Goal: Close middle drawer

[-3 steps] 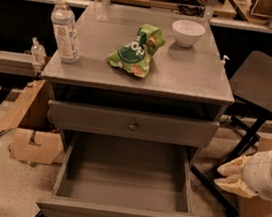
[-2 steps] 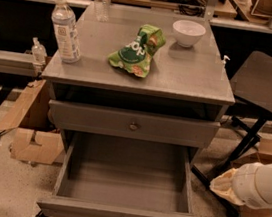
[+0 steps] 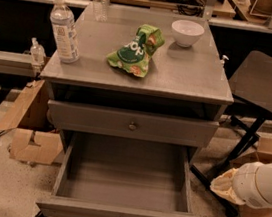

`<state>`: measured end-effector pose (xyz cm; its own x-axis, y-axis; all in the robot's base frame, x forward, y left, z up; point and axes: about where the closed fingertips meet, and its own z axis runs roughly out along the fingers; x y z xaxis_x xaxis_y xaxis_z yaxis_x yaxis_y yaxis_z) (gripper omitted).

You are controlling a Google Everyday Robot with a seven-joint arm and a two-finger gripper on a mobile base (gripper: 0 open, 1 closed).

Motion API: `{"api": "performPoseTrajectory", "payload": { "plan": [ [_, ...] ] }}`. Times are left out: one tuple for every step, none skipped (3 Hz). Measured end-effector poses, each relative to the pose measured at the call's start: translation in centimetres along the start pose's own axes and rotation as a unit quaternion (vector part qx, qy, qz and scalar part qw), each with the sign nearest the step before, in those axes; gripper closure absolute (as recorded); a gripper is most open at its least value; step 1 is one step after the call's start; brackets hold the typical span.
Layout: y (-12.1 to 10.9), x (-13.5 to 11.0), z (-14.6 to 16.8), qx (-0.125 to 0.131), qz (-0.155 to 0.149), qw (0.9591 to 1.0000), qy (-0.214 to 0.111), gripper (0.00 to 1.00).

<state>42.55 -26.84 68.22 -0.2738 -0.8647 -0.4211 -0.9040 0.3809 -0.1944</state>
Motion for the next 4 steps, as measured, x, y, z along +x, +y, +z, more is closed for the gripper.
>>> {"api": "performPoseTrajectory", "payload": {
  "plan": [
    [1.7, 1.0, 4.1, -0.025, 0.025, 0.9993, -0.013, 1.0],
    [5.4, 3.8, 11.7, -0.063, 0.082, 0.9934, -0.049, 1.0],
    [8.7, 5.6, 17.6, -0.076, 0.111, 0.9876, -0.081, 1.0],
    [12.7, 5.8, 23.1, -0.075, 0.117, 0.9834, -0.117, 1.0]
  ]
}}
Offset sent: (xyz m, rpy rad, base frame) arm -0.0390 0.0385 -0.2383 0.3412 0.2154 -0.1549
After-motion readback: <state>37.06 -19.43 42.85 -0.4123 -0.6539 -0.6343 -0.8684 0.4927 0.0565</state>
